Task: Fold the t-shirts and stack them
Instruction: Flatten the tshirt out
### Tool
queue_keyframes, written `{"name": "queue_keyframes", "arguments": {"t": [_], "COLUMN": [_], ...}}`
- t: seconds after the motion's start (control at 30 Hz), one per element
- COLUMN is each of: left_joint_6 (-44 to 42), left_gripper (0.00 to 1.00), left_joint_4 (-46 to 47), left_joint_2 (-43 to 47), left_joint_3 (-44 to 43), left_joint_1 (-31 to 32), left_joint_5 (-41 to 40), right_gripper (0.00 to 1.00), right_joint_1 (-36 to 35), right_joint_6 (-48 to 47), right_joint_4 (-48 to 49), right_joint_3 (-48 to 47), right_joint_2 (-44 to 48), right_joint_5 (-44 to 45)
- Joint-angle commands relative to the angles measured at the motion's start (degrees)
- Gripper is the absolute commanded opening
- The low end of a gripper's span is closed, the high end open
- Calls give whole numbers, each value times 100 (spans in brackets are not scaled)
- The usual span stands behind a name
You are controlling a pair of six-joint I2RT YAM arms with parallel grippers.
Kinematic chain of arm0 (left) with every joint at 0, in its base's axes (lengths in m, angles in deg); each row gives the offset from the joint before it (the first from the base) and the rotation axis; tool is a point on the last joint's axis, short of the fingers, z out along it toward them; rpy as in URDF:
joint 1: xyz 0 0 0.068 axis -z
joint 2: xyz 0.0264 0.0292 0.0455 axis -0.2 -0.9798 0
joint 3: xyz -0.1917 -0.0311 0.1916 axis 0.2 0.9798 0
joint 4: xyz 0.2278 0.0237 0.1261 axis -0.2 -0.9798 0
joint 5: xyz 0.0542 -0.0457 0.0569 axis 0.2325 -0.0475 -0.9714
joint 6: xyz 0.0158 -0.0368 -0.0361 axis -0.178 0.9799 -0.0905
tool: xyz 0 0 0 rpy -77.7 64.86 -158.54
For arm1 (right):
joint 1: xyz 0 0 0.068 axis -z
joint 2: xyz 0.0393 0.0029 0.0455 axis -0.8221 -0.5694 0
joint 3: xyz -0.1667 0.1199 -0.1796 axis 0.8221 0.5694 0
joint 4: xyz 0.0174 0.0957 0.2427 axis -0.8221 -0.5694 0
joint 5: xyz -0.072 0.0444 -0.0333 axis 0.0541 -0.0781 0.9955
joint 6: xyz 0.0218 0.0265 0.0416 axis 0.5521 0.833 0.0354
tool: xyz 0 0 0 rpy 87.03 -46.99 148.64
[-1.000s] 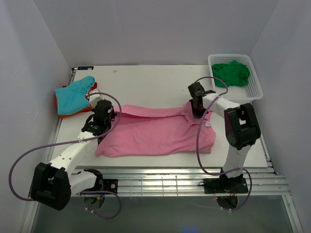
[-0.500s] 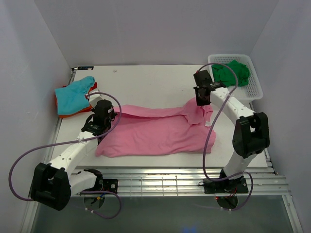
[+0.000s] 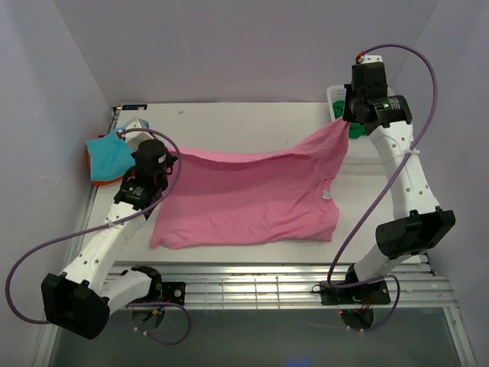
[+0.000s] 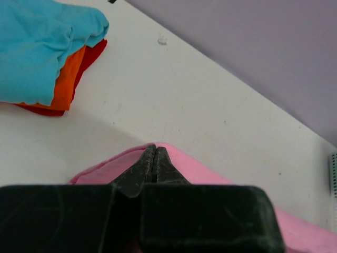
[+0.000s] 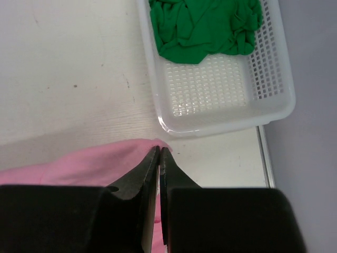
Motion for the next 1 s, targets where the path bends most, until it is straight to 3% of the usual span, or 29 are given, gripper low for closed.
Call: {"name": "queue_keyframes", "arguments": {"t": [0.0, 0.3, 0.57, 0.77, 0.97], "left_joint_6": [23, -91, -425, -188, 93], "left_gripper": [0, 0, 0, 0, 0], "left_joint_4": [-310, -767, -1179, -1734, -2375], "left_joint_2": [491, 1633, 1766, 2064, 2118], "left_joint_3": [-430, -1695, -2768, -3278, -4639], "left_joint_1": [-26, -26, -26, -26, -26], "left_joint_5": [-275, -319, -434, 892, 2518], "right_gripper": [8, 8, 8, 8, 8], "right_joint_1": [34, 34, 34, 34, 34], "right_joint_6": [14, -92, -162, -162, -110], "right_joint_4": [-283, -1021, -371, -151, 244], "right_joint_3": [-226, -2651, -2511, -2318, -2371], "right_joint_2": [332, 235, 1000, 1729, 2572], "right_joint_5": [16, -300, -678, -1266, -1812]}}
